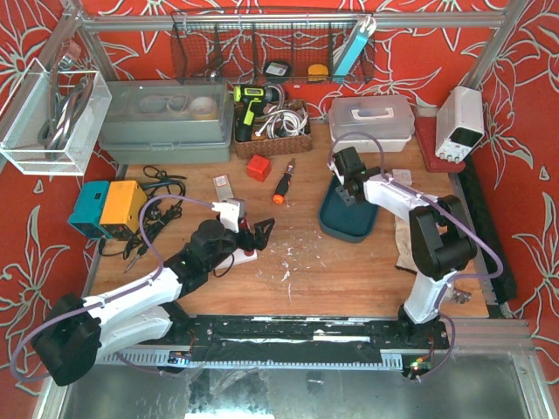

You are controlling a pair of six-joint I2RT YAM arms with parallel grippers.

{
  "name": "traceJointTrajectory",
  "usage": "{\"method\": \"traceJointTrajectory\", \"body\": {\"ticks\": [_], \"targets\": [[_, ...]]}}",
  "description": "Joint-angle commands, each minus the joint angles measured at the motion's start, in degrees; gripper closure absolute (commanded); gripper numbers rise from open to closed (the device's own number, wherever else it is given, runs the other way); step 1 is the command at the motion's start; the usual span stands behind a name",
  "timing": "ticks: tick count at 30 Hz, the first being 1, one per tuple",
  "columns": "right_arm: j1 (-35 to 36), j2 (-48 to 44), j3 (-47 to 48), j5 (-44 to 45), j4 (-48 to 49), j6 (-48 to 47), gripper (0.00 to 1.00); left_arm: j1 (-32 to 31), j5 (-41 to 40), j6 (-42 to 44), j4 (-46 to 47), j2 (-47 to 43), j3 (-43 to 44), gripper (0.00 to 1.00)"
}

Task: Install the large spring

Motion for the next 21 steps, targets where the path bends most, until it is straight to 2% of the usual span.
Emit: {"method": "traceJointTrajectory", "body": {"ticks": [1, 8, 21], "targets": [[-1.04, 3.37, 2.02, 0.98, -2.17, -12.06, 0.68, -0.26, 1.71, -1.41, 2.94, 0.07, -0.22, 0.00], [-3.84, 7.24, 3.31, 2.89, 1.57, -18.00, 0.66, -0.26, 0.19, -1.17, 0.81, -0.42, 0.75, 0.00], [-5.50, 12.35, 6.65, 1.93, 2.39, -19.97, 0.59, -0.26, -1.39, -0.97, 0.61, -1.21, 0.38, 0.00]]}}
